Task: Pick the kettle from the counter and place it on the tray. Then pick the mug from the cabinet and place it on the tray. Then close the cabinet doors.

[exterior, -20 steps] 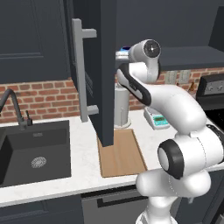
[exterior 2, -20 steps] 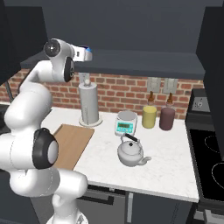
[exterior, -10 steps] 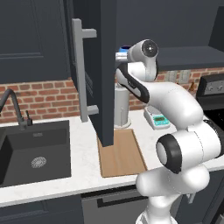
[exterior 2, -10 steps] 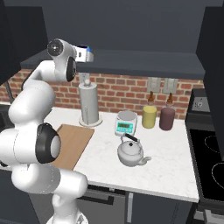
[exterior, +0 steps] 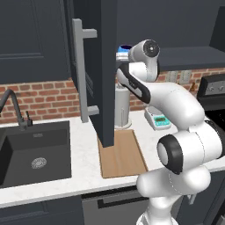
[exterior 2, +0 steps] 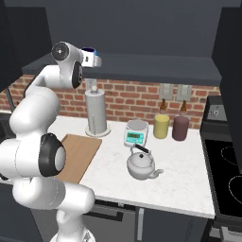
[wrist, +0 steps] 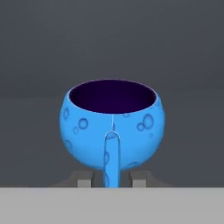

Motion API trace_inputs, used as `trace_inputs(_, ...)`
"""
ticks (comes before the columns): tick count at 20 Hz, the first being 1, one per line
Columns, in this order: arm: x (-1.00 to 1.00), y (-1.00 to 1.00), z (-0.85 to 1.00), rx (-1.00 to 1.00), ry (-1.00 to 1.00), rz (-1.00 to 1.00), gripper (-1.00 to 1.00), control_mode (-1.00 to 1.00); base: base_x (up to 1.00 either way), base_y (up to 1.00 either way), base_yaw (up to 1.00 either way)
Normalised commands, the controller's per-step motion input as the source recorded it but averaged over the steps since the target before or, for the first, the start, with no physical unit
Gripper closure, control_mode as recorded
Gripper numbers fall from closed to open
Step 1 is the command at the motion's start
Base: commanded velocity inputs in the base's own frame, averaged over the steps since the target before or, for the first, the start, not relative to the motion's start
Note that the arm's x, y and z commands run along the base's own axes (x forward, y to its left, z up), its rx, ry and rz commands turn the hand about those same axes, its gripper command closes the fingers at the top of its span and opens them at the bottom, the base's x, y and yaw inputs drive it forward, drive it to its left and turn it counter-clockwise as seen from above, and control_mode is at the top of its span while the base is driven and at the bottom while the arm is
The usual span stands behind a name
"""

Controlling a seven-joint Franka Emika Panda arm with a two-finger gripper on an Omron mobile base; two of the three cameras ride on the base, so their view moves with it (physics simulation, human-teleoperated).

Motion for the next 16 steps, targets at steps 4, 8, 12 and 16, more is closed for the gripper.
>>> trace_inputs(4, 0.0, 0.0, 0.0, 0.0, 0.0, 0.0, 1.0, -1.0, 0.0, 0.0, 0.0)
trace_inputs(8, 0.0, 0.0, 0.0, 0.0, 0.0, 0.0, 1.0, -1.0, 0.0, 0.0, 0.0)
trace_inputs(12, -0.17, 0.0, 0.0, 0.0, -0.03, 0.0, 1.0, -1.0, 0.0, 0.0, 0.0)
trace_inputs(16, -0.25, 0.0, 0.0, 0.0, -0.04, 0.0, 1.0, -1.0, 0.0, 0.0, 0.0)
